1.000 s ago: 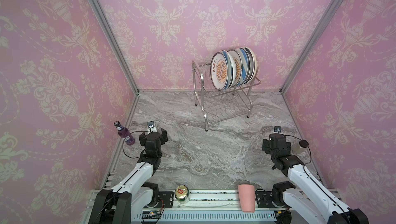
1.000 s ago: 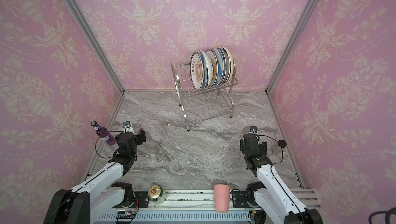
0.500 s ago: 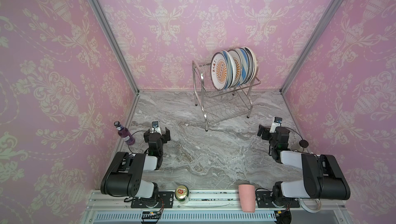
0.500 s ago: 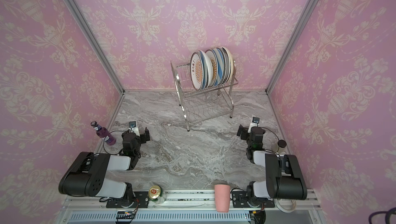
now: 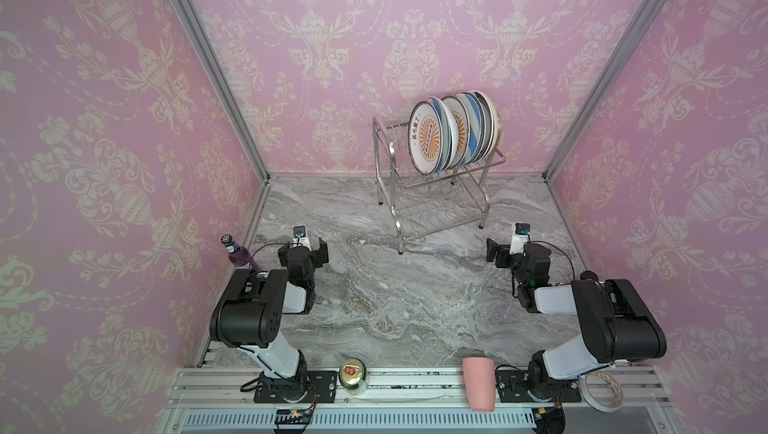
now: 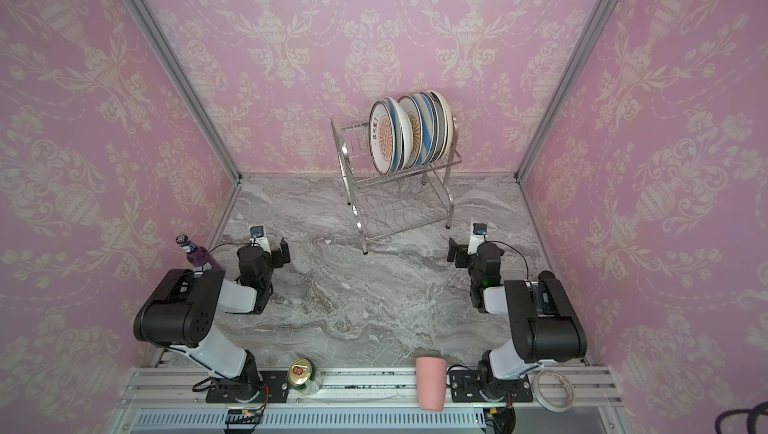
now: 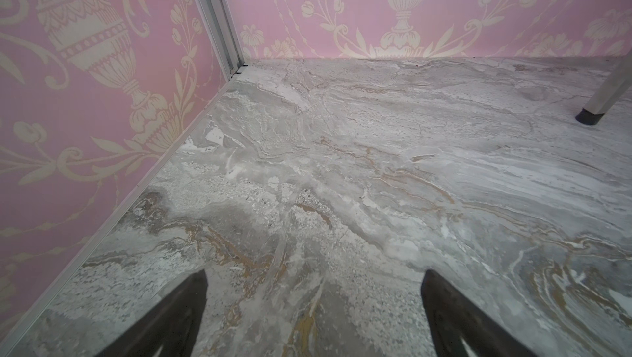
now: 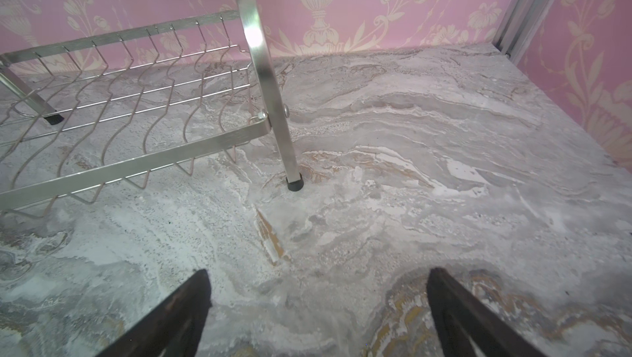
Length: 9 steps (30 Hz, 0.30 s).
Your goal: Load the plates into the dish rack
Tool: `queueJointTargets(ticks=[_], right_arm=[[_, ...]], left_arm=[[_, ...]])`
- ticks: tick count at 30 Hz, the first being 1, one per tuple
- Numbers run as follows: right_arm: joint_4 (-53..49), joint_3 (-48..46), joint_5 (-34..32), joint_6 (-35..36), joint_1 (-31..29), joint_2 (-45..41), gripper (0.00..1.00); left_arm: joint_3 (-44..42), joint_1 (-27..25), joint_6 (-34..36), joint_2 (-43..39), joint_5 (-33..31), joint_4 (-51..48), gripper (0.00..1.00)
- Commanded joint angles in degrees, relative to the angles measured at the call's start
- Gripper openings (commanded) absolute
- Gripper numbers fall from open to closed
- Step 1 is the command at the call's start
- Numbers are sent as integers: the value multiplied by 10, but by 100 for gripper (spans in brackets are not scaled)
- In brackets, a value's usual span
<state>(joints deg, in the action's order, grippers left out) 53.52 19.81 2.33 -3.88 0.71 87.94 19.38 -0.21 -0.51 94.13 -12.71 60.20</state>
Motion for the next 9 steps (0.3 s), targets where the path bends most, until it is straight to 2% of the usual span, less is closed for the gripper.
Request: queueJointTargets(ticks=[1, 9], right_arm=[[4, 11, 22, 16, -3, 5, 100], [2, 12, 23, 17, -3, 5, 100]], left_arm=[[6, 2, -10, -2, 7, -7, 99], [6, 2, -10, -2, 7, -8, 99]])
